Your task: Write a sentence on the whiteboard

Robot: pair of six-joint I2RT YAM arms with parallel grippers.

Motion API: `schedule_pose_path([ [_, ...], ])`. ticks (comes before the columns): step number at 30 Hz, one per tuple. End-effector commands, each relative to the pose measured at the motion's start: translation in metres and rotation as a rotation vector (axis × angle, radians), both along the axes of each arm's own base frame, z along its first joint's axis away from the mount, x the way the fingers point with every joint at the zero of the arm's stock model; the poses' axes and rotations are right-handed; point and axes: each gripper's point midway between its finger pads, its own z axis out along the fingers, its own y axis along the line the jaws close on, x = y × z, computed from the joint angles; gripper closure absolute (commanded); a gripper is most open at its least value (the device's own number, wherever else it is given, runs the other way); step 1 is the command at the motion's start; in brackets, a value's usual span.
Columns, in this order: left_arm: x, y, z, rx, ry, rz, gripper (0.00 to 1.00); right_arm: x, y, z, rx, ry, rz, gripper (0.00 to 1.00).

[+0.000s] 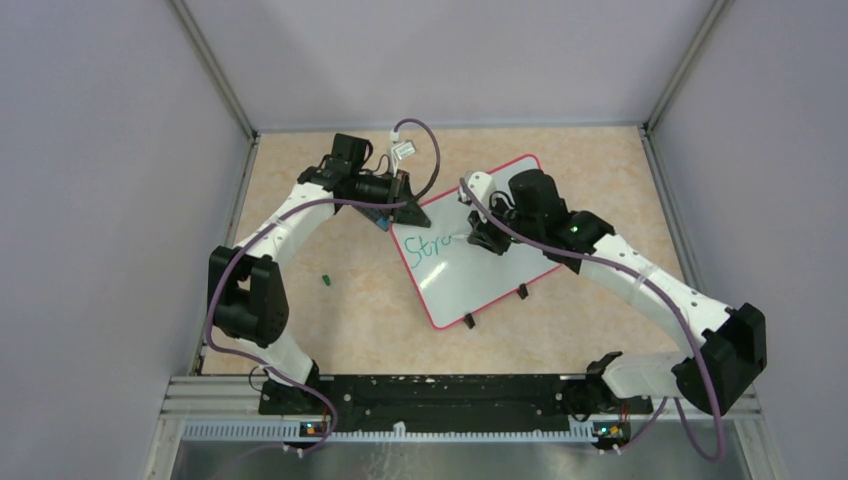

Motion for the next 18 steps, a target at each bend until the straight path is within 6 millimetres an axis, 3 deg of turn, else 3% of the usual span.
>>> schedule_pose_path([
  [1,-0.014,-0.011,0.005,-0.049,-0.017,-0.076,1.0,0.026,0.001,0.033,0.045,-0.098,-0.064,1.0],
  [18,-0.014,-0.011,0.005,-0.052,-0.014,-0.081,1.0,0.014,0.019,0.018,0.035,-0.046,0.003,1.0],
])
